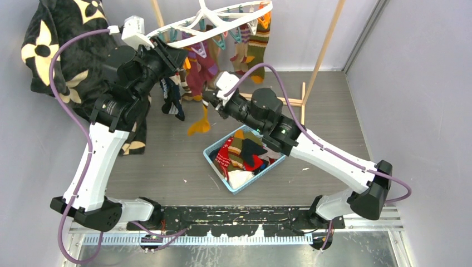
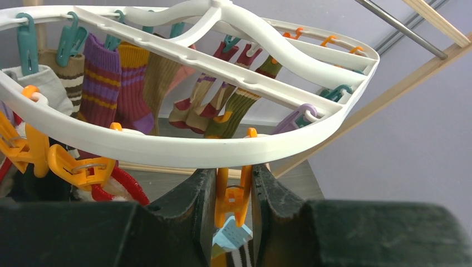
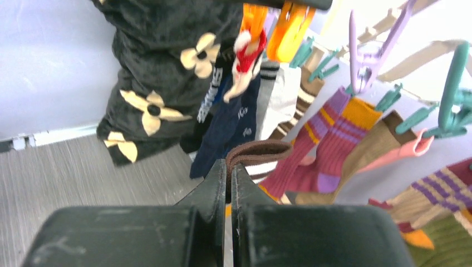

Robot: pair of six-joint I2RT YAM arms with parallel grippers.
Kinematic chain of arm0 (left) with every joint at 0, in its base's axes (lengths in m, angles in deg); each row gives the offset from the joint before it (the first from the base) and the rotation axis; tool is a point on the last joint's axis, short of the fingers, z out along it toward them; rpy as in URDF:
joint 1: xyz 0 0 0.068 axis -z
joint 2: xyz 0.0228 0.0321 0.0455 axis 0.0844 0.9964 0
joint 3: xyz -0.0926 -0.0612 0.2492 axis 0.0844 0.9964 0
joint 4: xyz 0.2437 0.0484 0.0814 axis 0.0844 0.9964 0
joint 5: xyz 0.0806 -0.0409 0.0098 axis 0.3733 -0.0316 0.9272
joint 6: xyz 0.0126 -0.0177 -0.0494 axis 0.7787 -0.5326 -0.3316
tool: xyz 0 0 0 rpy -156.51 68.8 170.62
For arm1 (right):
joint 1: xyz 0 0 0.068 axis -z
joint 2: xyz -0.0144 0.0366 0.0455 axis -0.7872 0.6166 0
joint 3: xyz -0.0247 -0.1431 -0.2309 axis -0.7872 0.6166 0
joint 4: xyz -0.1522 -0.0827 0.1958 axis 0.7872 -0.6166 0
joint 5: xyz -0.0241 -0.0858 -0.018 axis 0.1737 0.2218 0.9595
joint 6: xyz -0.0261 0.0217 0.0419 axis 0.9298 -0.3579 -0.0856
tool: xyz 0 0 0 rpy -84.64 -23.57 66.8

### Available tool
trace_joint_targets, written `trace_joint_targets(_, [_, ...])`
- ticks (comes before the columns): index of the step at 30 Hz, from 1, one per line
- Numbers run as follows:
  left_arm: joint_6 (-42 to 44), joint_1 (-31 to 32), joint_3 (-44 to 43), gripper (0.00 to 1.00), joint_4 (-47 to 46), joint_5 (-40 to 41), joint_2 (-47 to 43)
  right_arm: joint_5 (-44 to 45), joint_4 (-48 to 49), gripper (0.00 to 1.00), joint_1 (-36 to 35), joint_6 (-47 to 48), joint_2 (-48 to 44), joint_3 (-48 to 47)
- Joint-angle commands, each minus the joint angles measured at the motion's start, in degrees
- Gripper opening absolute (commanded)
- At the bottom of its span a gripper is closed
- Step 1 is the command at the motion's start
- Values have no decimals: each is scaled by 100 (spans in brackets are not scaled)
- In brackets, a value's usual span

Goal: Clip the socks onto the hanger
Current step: Pick up the sock from the bin, then clamp the sock onto the hanger.

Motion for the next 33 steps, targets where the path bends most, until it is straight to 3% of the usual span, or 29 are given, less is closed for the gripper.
trace_joint_targets(1, [189,-39,-257,0,21,302,42,-334,-92,1,48,-176,490,-653])
trace_joint_targets(11, [233,32,-233,0,110,457,67,-104,375,1,63,-258,1114,-1178])
trace_joint_targets(33, [322,156,-241,0,96,649,101,320,812,1,60,-332,1077,-1312])
